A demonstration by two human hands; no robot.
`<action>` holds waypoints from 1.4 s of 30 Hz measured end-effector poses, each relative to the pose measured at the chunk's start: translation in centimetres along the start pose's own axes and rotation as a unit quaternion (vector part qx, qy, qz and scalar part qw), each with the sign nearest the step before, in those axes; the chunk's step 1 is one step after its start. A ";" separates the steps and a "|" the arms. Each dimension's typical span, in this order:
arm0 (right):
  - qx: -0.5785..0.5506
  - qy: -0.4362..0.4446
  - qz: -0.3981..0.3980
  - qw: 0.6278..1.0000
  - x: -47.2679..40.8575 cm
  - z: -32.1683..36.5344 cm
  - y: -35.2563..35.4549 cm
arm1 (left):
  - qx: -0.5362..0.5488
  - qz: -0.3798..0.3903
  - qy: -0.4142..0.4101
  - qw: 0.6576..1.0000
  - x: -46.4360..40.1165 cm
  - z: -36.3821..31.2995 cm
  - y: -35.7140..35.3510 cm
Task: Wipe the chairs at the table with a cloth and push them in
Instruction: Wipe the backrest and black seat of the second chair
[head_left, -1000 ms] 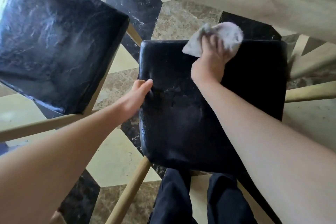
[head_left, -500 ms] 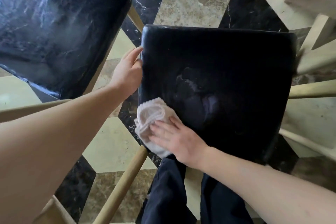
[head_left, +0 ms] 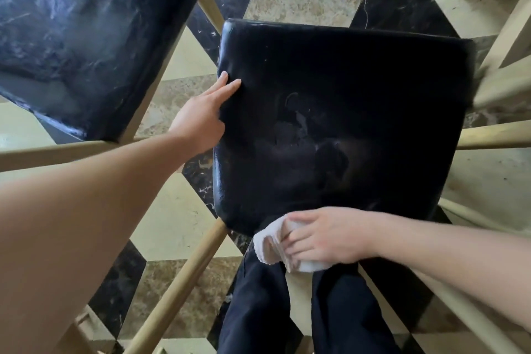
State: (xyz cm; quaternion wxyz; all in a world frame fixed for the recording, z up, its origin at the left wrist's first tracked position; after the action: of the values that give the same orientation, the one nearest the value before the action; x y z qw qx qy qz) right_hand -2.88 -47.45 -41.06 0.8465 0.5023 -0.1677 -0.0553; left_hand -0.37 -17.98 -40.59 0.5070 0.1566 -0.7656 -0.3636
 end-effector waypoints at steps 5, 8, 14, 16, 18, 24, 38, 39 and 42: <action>0.024 -0.211 -0.188 0.959 6.5 -11.5 7.3 | -0.025 0.022 -0.023 0.999 -0.2 0.7 -0.1; -0.022 -0.431 -0.187 0.883 13.9 -21.2 9.1 | -0.030 0.019 -0.018 0.999 -0.3 0.6 -0.5; -0.181 -0.670 -0.263 0.670 22.8 -25.1 7.2 | -0.024 -0.004 0.029 0.999 -0.1 -0.1 -1.5; -0.163 -0.648 -0.291 0.685 21.6 -23.8 6.9 | -0.030 -0.004 0.039 0.999 0.1 -0.3 -1.8; -0.149 -0.612 -0.312 0.711 19.3 -21.6 6.6 | -0.036 0.001 0.049 0.998 0.3 -0.4 -1.8; -0.127 -0.374 -0.291 0.872 8.2 -8.1 3.5 | -0.104 -0.030 0.058 0.992 0.5 -1.1 -1.8; -0.059 -0.097 -0.037 0.993 16.3 -2.9 -1.0 | -0.098 -0.037 -0.028 0.994 5.3 -7.5 -9.1; -0.040 -0.168 -0.077 0.982 18.6 -5.7 0.2 | -0.095 -0.029 -0.023 0.995 5.3 -7.4 -9.0; -0.065 -0.425 -0.152 0.890 26.3 -13.6 1.8 | -0.098 -0.012 -0.019 0.995 5.3 -7.2 -8.9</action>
State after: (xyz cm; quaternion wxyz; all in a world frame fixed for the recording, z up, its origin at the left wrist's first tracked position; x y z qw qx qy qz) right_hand 26.26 -42.18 -39.44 0.7062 0.3944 -0.4288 -0.4022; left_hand 2.55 -30.17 -41.84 0.5013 0.1082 -0.7337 -0.4459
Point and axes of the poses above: each hand's wrist, its own x-axis away from the middle knuckle, its own y-axis out of the back of the hand, z = x × y, the point moved 9 cm from there along -x, towards the middle knuckle, and after that the axes turned 13 degrees about y, right-handed, at the moved point
